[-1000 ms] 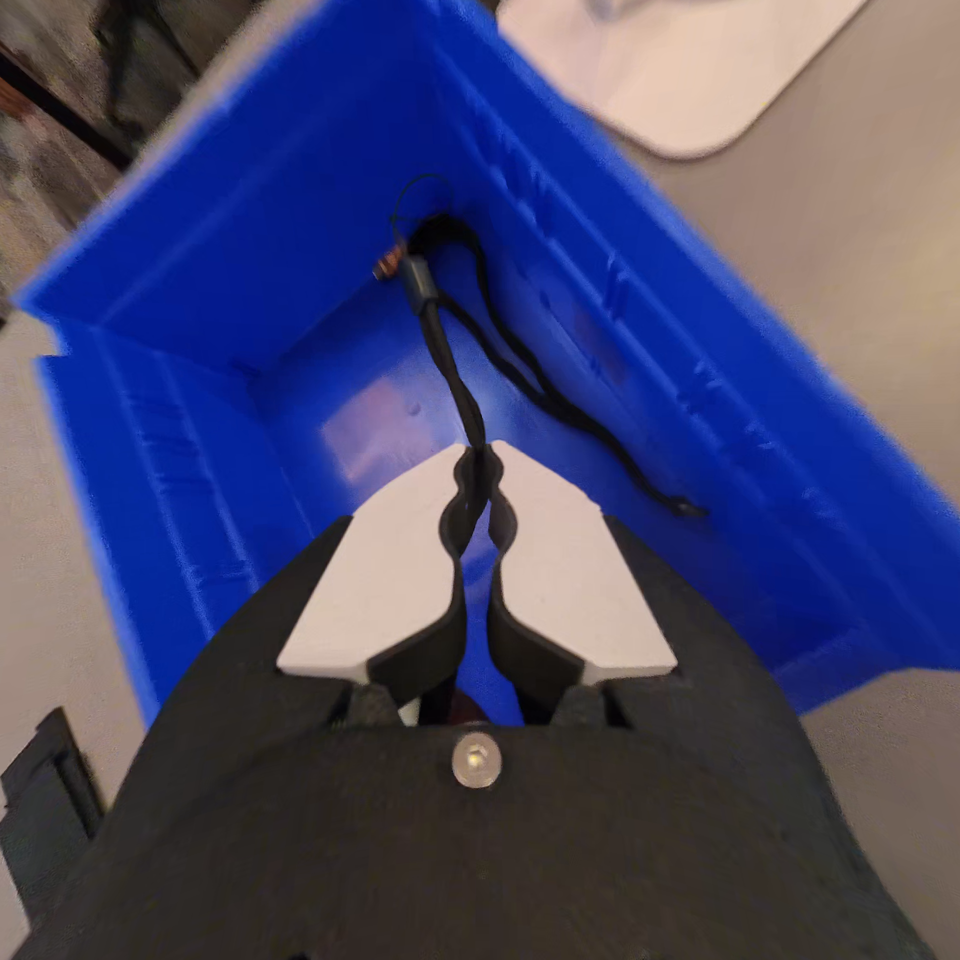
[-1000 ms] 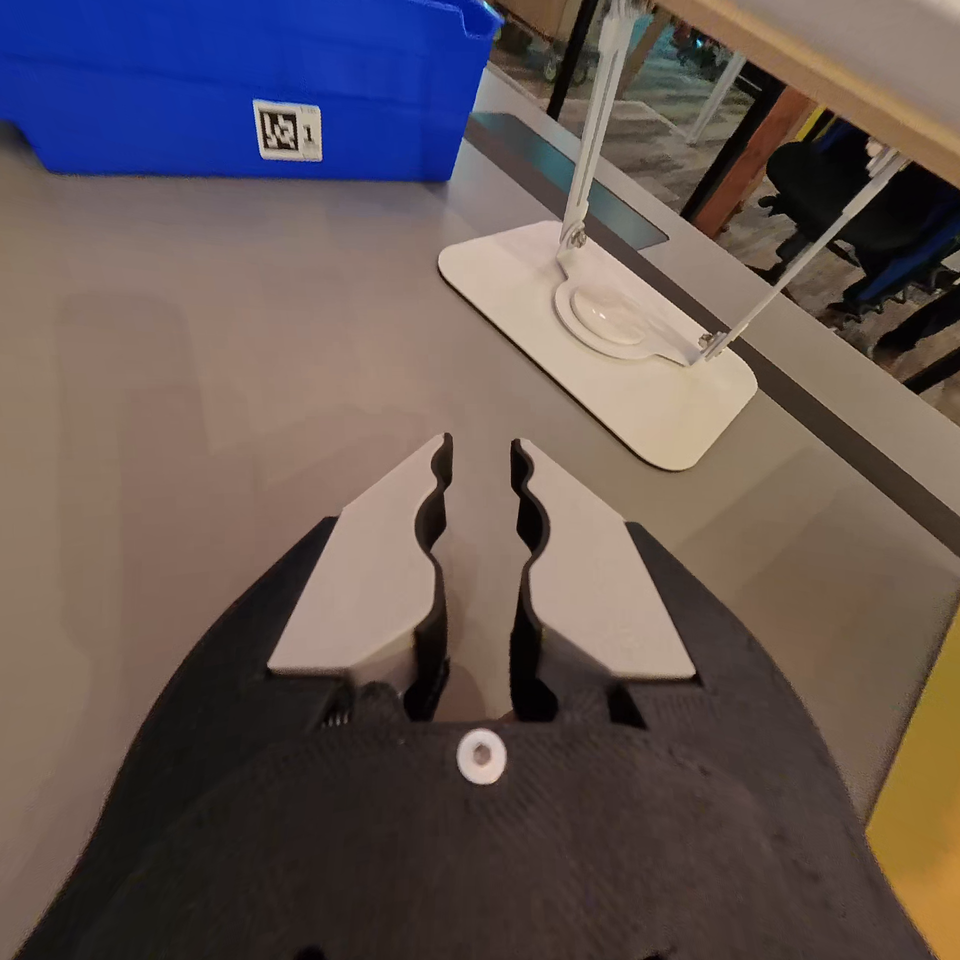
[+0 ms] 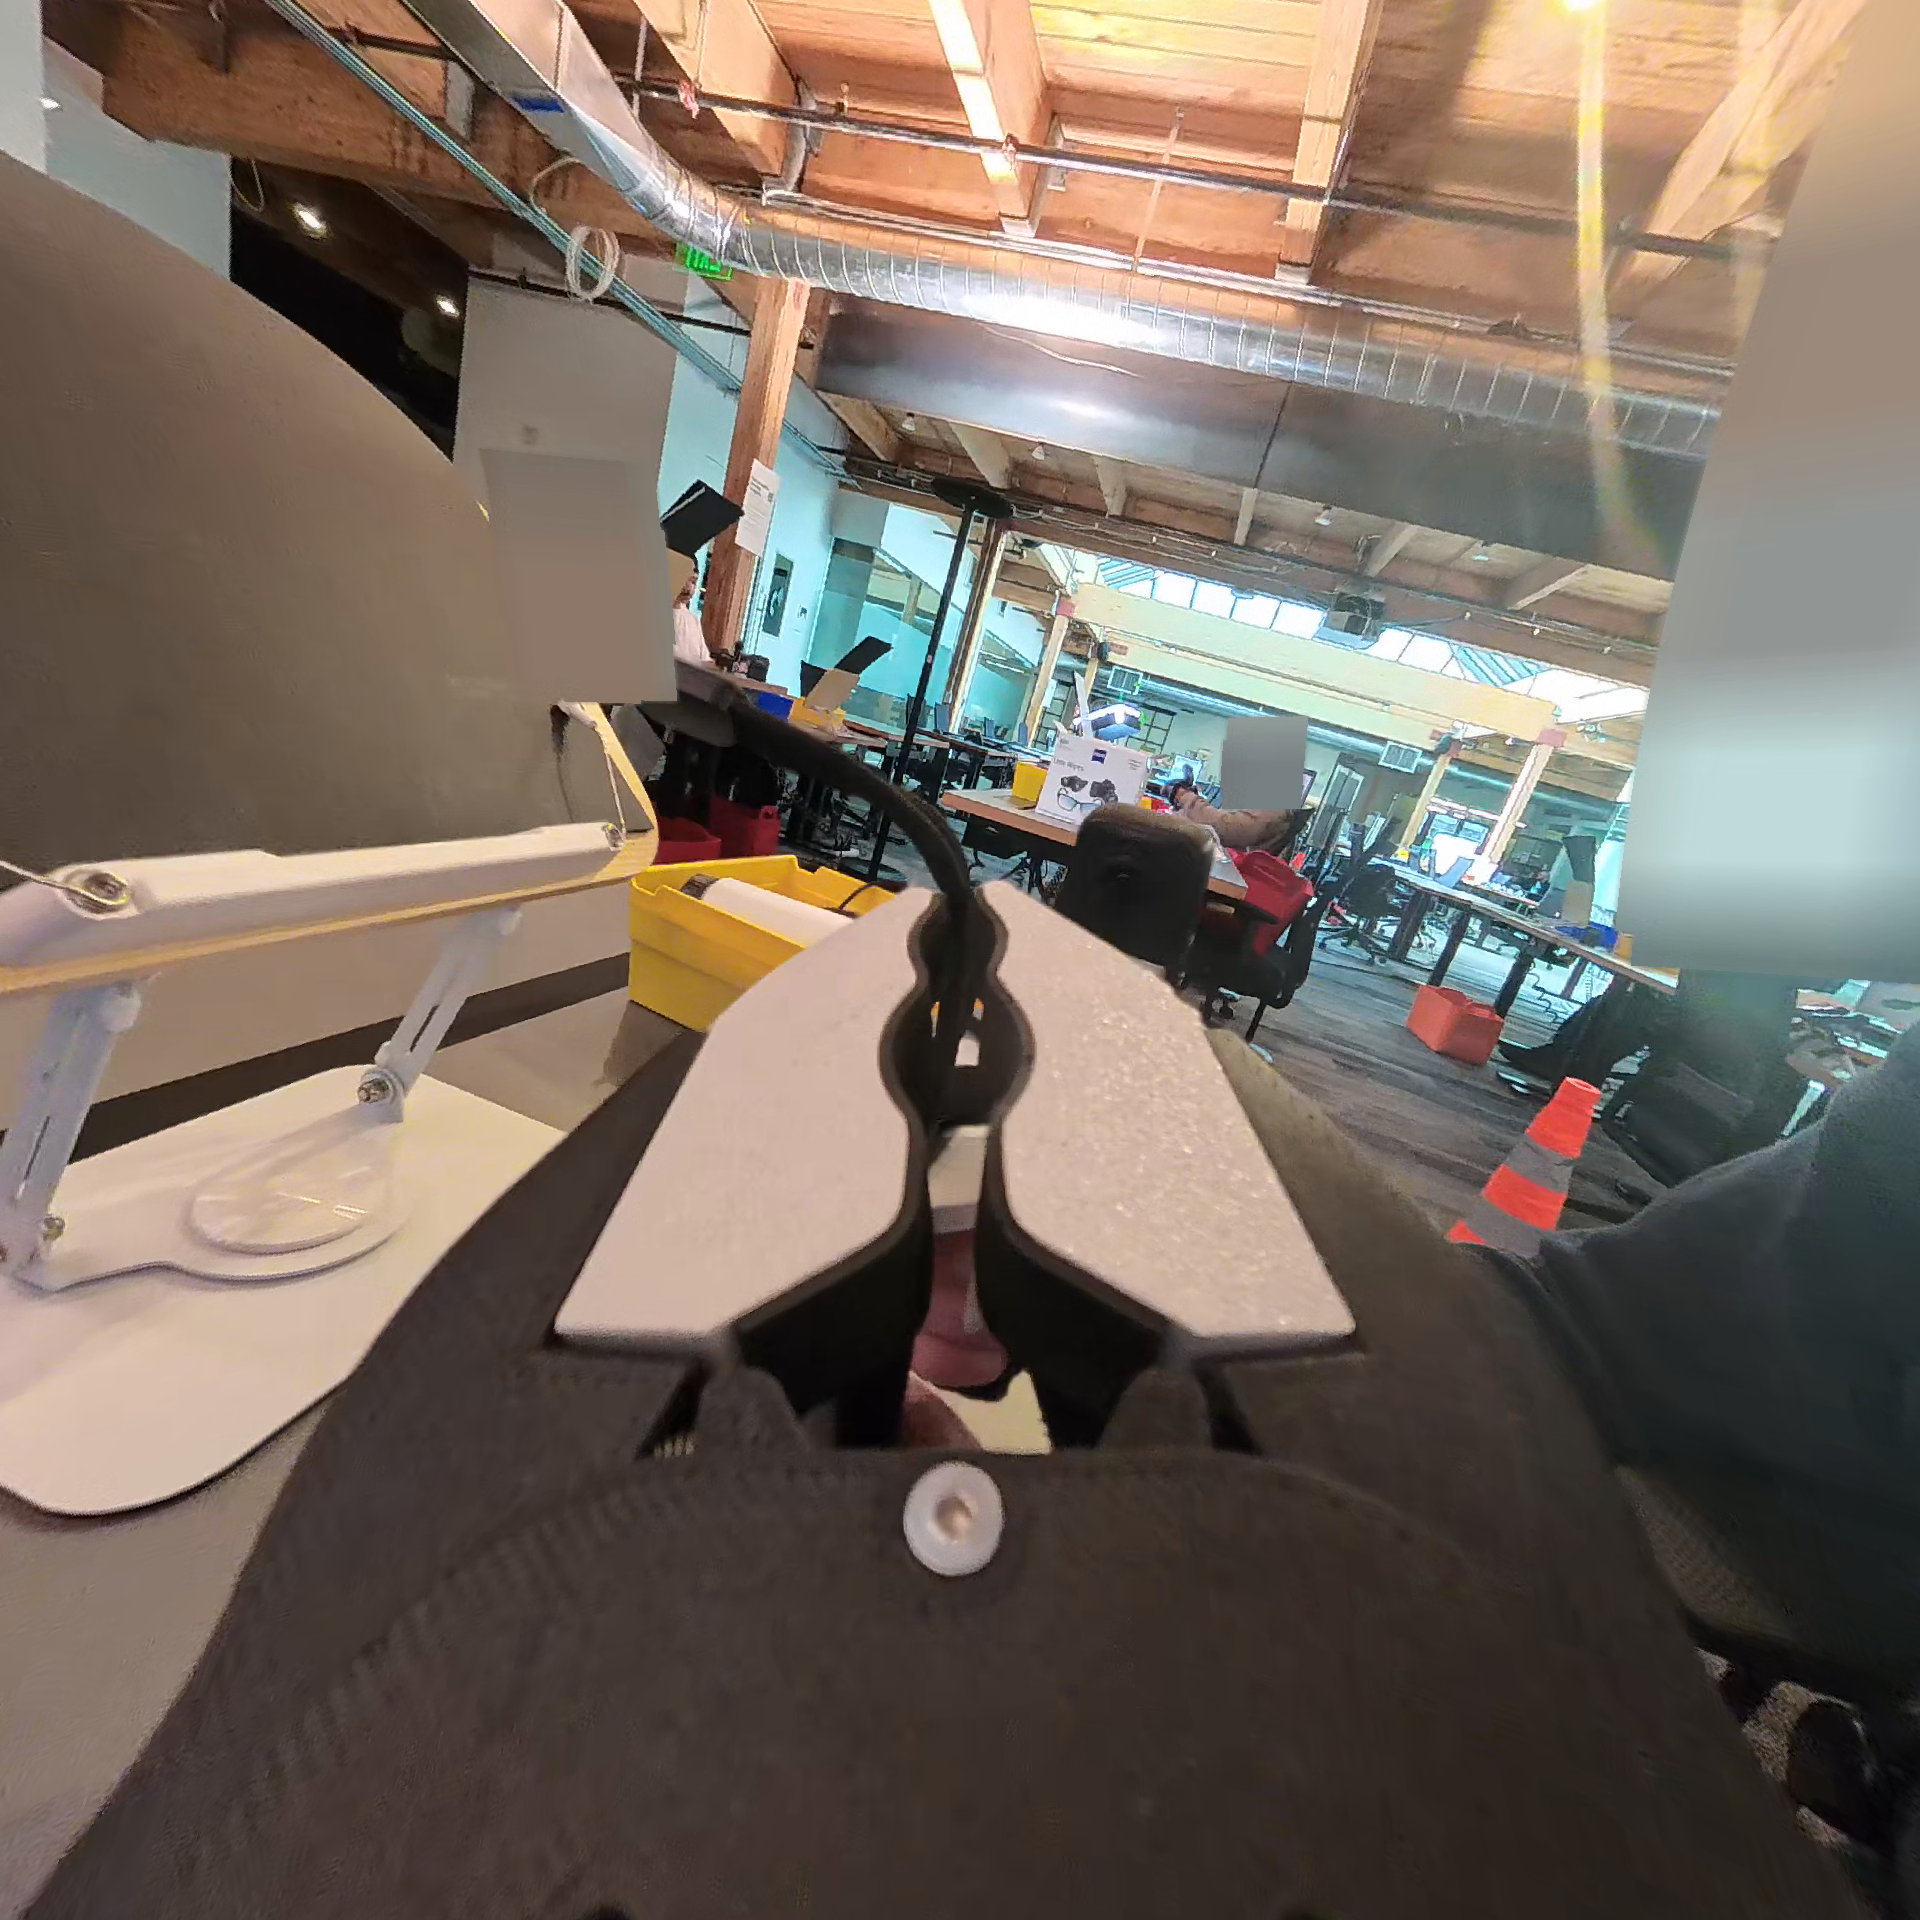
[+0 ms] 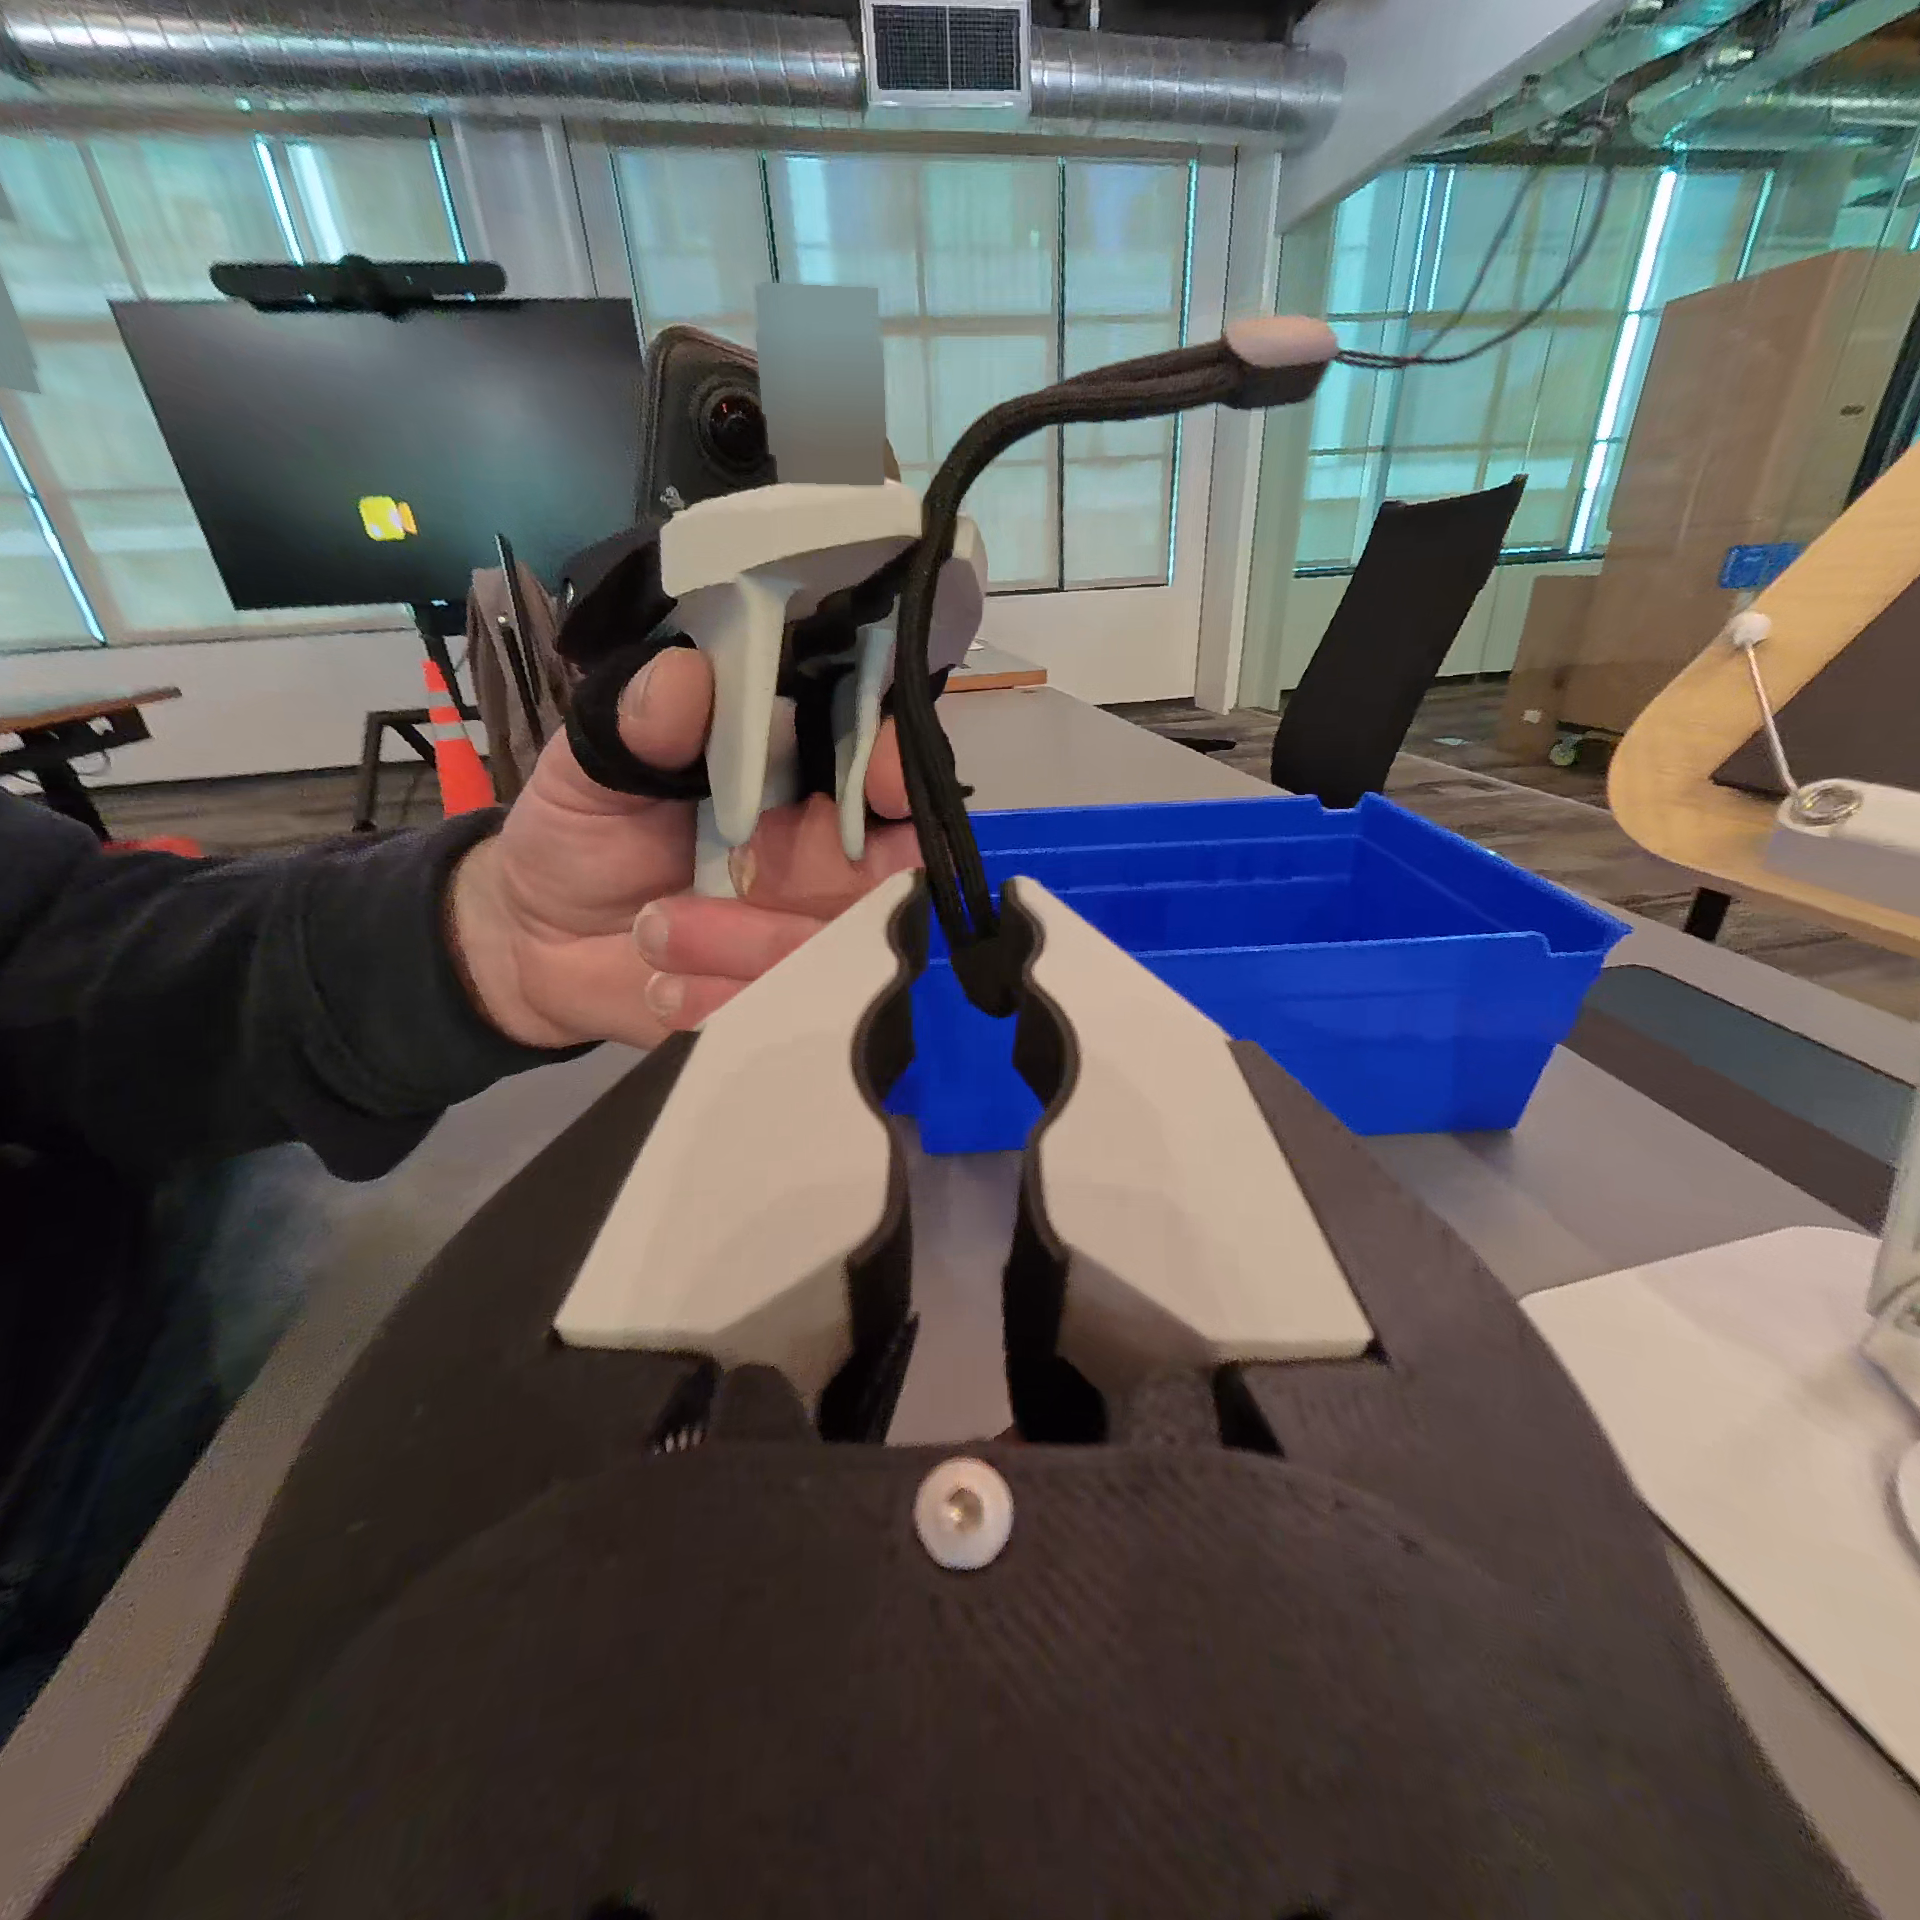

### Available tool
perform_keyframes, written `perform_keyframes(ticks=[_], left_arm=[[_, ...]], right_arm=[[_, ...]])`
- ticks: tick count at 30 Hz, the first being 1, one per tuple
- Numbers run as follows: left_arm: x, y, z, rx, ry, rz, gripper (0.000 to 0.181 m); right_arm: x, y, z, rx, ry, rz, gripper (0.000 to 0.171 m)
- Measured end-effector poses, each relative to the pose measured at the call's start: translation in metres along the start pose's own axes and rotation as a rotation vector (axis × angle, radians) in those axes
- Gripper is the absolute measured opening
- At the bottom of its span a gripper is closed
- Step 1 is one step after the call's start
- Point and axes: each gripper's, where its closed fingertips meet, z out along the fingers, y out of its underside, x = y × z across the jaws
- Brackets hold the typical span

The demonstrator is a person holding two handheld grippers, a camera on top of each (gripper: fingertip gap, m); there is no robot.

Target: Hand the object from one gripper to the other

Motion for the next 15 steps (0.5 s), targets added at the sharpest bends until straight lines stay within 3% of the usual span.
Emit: perform_keyframes(ticks=[7,15], left_arm=[[-0.007,0.011,-0.006,-0.043,-0.036,0.02,0.003],[-0.024,0.011,-0.029,-0.215,-0.242,0.391,0.03]], right_arm=[[0.011,0.008,-0.012,-0.088,0.071,-0.098,0.001],[0.023,0.019,-0.038,-0.275,0.105,-0.29,0.001]])
